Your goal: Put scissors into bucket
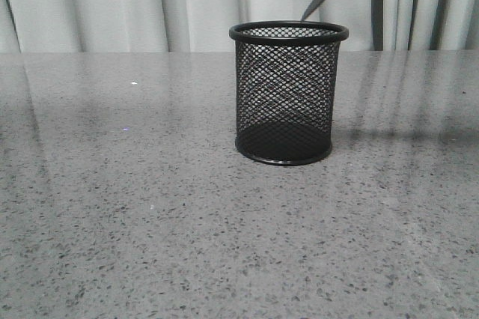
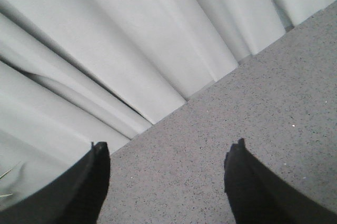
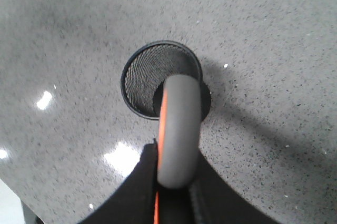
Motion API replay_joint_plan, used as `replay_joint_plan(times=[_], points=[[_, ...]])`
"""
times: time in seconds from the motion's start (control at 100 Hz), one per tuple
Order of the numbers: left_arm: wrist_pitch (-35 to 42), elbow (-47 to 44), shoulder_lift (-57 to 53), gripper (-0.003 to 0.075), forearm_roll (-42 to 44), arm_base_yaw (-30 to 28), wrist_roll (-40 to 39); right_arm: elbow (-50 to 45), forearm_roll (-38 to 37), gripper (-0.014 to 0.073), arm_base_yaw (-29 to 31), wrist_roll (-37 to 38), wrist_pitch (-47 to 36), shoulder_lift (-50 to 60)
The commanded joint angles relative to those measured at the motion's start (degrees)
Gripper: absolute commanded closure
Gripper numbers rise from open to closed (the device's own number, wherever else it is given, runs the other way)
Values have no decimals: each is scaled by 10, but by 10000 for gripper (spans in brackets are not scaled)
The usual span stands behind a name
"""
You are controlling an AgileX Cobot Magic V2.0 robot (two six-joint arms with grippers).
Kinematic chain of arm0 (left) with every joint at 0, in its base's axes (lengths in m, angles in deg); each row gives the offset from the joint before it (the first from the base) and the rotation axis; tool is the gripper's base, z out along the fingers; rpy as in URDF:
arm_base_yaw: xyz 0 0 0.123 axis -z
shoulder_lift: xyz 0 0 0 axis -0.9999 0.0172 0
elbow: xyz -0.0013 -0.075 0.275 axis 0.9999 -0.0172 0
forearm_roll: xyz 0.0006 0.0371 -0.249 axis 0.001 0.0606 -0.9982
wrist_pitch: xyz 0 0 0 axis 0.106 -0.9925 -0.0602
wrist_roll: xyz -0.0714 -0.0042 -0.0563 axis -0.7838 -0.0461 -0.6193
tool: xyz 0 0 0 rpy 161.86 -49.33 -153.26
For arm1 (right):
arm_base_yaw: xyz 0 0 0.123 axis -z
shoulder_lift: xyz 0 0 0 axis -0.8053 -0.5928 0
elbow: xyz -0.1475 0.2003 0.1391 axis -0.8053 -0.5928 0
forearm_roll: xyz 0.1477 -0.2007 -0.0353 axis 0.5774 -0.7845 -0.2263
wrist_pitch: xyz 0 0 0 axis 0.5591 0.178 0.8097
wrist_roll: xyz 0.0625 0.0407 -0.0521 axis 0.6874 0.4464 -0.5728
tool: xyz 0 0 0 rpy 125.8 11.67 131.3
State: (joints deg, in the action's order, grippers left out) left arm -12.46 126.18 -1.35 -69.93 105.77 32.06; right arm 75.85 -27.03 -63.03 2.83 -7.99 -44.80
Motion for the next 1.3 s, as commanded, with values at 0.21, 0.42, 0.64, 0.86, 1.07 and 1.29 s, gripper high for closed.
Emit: replay_joint_plan(times=[0.21, 0.42, 0.64, 0.86, 1.07, 1.29], points=[[34, 15, -13, 282, -25, -9, -8, 20, -30, 655, -53, 0, -87, -22], [33, 15, -13, 282, -33, -9, -8, 20, -31, 655, -52, 0, -73, -52], [34, 14, -13, 282, -44, -9, -8, 21, -10, 655, -57, -1, -74, -87], [34, 14, -13, 282, -44, -9, -8, 21, -5, 655, -67, -1, -92, -106], [34, 14, -13, 282, -44, -9, -8, 21, 7, 515, -67, -3, -78, -117], [34, 14, -13, 282, -44, -9, -8, 28, 3, 250, -67, -3, -77, -118]])
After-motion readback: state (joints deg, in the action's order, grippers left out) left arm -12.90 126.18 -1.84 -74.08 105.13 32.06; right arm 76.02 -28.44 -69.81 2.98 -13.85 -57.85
